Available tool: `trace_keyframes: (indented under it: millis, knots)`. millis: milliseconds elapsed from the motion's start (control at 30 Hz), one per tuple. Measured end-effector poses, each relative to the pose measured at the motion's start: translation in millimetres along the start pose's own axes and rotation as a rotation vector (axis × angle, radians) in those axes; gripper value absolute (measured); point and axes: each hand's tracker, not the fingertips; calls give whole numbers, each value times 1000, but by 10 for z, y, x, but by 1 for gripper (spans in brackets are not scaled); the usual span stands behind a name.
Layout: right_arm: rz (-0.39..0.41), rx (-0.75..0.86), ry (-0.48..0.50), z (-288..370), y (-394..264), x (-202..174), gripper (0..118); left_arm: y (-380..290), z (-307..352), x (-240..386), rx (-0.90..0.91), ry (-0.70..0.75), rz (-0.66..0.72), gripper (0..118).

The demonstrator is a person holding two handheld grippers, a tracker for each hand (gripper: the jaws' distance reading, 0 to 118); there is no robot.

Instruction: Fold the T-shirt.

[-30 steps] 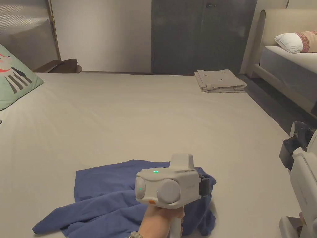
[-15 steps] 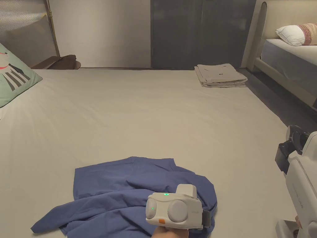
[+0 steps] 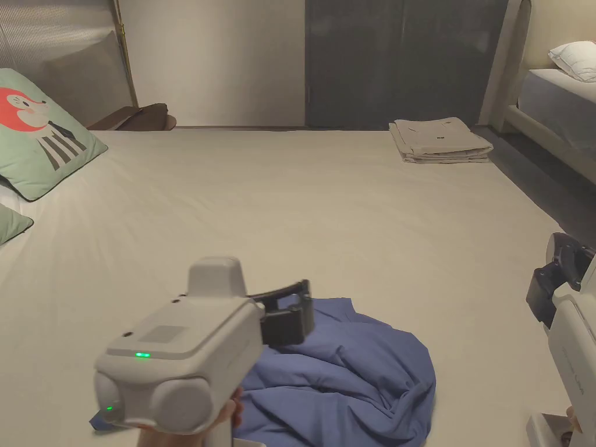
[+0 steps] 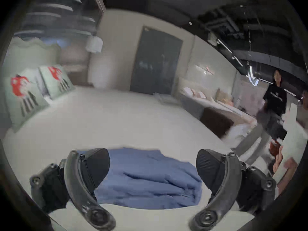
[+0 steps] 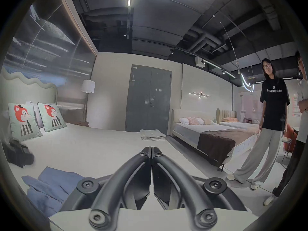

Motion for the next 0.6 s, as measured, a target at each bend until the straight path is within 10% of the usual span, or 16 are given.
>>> trace_keyframes:
  millis: [233, 600]
  knots:
    - [-7, -7, 48, -45, -42, -185, 0, 260, 624, -605, 167, 308, -57, 0]
    - [-1, -22, 76, -113, -61, -295, 0, 36, 528, -969, -10, 348, -9, 0]
